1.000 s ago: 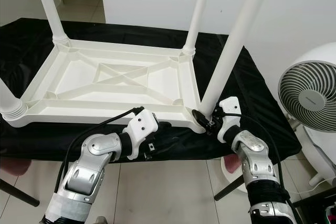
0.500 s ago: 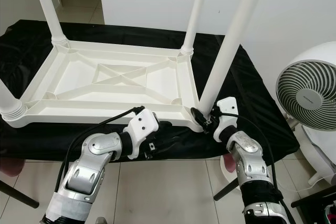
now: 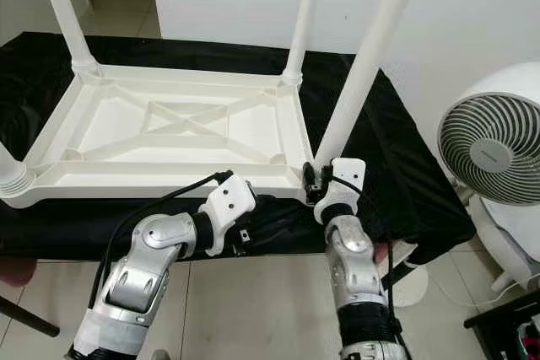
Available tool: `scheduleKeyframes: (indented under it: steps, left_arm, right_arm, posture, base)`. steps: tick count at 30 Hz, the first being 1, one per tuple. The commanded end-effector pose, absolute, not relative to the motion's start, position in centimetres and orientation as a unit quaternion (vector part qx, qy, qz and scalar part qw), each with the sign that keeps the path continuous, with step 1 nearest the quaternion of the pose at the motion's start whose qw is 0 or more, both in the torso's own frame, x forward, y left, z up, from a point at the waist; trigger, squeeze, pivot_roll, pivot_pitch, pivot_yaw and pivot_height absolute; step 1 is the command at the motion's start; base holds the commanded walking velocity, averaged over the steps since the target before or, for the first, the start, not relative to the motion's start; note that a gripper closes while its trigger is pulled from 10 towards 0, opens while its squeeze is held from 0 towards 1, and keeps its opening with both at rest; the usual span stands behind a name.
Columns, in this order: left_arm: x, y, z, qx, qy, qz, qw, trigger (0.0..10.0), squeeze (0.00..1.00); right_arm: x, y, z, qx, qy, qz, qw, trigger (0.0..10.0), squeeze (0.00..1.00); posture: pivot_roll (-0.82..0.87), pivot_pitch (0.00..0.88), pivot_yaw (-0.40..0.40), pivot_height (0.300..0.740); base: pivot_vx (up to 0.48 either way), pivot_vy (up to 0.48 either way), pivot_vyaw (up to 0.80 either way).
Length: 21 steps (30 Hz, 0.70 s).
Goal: Building children table
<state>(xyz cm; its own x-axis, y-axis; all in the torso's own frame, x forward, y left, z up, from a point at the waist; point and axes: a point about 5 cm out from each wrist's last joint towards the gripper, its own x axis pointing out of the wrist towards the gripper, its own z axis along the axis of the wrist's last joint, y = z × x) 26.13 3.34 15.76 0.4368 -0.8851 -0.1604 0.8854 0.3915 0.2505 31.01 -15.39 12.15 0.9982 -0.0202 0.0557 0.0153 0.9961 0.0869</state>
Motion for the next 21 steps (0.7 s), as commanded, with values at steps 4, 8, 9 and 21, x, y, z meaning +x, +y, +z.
scheduleKeyframes:
  steps: [4,8,9,21]
  left_arm:
    - [26.6,2.6,15.9,0.122,-0.017,-0.437,0.891,10.0,0.00]
    - [26.6,2.6,15.8,0.122,-0.017,-0.436,0.891,10.0,0.00]
    - [26.6,2.6,15.8,0.122,-0.017,-0.436,0.891,10.0,0.00]
    - [26.6,2.5,15.8,0.123,-0.019,-0.440,0.890,10.0,0.00]
  right_arm:
    - [29.9,-14.6,10.5,0.038,0.016,-0.077,0.996,10.0,0.00]
    - [29.9,-14.4,10.7,0.038,0.014,-0.072,0.997,10.0,0.00]
    - [29.9,-14.4,10.7,0.038,0.014,-0.072,0.997,10.0,0.00]
    - [29.9,-15.0,11.6,0.061,-0.008,-0.039,0.997,10.0,1.00]
  posture:
    - [0.09,0.036,-0.083,0.740]
    - [0.09,0.033,-0.086,0.740]
    - [0.09,0.033,-0.086,0.740]
    - [0.09,0.020,-0.086,0.740]
  base:
    - [0.000,0.000,0.00]
    - [0.000,0.000,0.00]
    - [0.000,0.000,0.00]
    - [0.000,0.000,0.00]
